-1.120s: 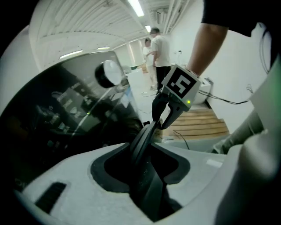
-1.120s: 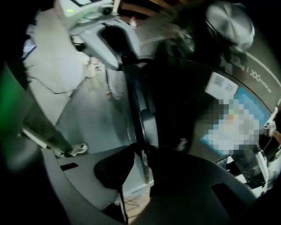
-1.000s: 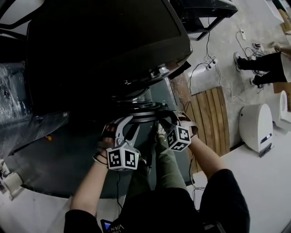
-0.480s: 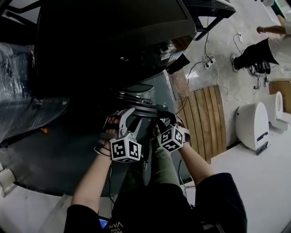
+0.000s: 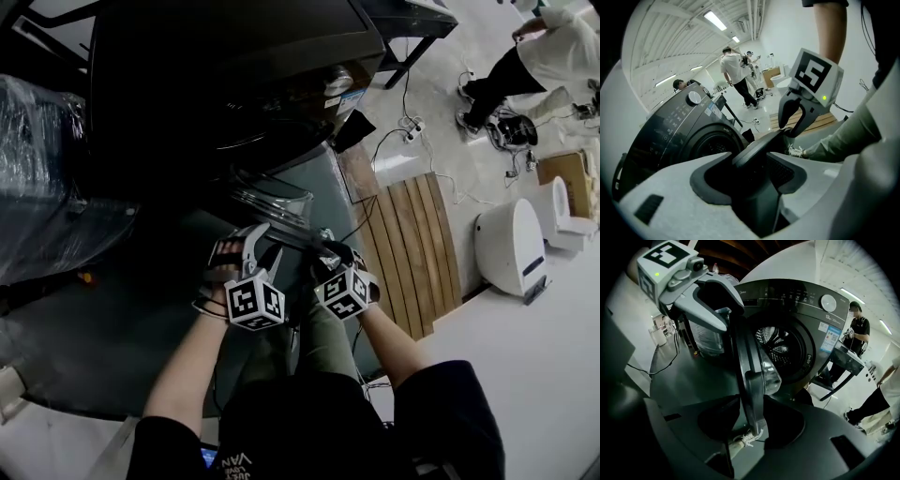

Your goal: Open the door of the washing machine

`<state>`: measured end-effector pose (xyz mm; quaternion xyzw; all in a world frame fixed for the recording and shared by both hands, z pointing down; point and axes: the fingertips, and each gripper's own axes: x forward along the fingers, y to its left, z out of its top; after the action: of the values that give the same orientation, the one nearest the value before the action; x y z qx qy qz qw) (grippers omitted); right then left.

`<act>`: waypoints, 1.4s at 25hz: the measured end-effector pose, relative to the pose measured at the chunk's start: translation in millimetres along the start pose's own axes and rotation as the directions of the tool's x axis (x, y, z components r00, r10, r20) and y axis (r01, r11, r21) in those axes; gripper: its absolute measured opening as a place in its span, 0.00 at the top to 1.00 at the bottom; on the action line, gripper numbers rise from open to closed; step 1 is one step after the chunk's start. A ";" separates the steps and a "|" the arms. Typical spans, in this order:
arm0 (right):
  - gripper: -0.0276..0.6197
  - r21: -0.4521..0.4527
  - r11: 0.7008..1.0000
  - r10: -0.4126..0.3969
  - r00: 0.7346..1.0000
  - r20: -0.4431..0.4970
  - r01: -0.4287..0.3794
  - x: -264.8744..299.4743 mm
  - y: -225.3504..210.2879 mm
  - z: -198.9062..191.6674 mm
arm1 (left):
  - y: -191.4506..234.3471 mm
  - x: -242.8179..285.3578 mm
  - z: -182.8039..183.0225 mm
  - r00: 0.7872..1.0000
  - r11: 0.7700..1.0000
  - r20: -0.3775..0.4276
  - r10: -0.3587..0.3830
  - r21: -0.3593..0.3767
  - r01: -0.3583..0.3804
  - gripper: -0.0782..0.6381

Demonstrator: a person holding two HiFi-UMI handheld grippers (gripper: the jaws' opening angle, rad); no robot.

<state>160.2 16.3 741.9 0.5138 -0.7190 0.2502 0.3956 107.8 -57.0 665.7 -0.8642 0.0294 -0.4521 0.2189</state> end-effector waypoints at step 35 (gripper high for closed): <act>0.72 -0.050 0.993 0.111 0.984 0.143 -0.105 -93.7 171.1 74.9 | -86.0 -173.0 -218.0 0.957 0.369 -0.236 0.167 -0.885 -0.282 0.64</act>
<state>-8.5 68.9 630.5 0.4825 -0.7777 0.2181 0.3388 -180.0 -13.1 675.6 -0.8049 0.3997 -0.3733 -0.2302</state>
